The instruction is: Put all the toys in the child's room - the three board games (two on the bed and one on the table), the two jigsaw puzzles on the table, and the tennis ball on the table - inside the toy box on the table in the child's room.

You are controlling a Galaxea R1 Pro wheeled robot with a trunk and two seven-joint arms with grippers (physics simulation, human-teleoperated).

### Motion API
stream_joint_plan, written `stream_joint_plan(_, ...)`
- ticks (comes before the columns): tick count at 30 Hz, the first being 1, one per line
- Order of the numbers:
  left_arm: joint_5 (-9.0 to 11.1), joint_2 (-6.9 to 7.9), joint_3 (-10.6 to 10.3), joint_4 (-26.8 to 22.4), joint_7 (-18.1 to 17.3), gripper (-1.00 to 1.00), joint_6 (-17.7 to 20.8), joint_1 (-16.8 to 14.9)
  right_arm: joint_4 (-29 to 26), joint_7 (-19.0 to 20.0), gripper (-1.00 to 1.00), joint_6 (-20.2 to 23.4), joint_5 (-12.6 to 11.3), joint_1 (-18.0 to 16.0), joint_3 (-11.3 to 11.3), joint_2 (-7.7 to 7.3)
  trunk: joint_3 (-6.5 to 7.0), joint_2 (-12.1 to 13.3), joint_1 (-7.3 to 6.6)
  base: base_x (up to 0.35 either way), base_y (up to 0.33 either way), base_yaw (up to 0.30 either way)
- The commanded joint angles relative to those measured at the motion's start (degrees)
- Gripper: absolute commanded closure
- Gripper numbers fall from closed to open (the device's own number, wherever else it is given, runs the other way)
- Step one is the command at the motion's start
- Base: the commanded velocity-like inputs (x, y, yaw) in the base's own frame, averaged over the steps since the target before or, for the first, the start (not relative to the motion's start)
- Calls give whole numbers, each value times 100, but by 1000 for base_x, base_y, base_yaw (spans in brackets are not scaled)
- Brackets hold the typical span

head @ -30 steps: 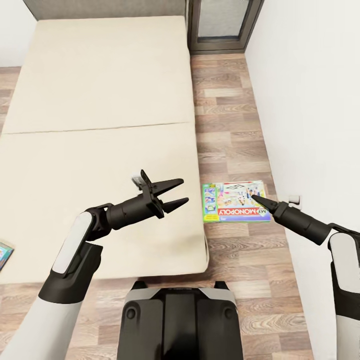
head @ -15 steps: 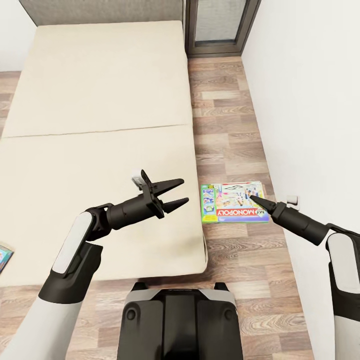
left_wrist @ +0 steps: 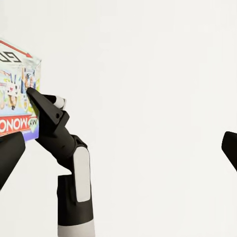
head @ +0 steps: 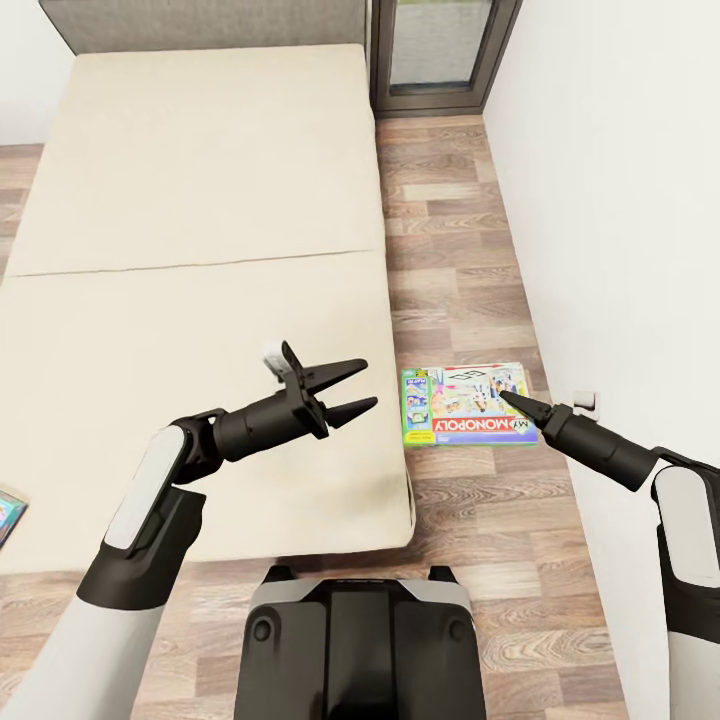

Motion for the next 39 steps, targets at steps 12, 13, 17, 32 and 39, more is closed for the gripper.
stream_joint_plan(12,-35,-11,-27,-5,-2,-100,-51,161,0,56,100,27,32,-4,-8,1,-2,-9,3,-91,-36,0)
stream_joint_plan(13,-35,-11,-27,-5,-2,-100,-51,161,0,56,100,27,32,-4,-8,1,-2,-9,3,-223,-81,0)
stream_joint_plan(17,-46,-12,-30,-5,-1,-100,-55,173,-1,58,100,27,32,-4,-8,1,-2,-9,3,-254,-87,0)
stream_joint_plan(32,-54,-18,-18,-8,-7,-100,-53,141,-4,69,100,27,27,-1,-2,1,-1,-9,3,-129,-28,0)
stream_joint_plan(39,-55,-15,4,-9,13,-100,-51,89,-4,69,100,27,26,3,-6,1,-1,-9,3,-17,-3,0)
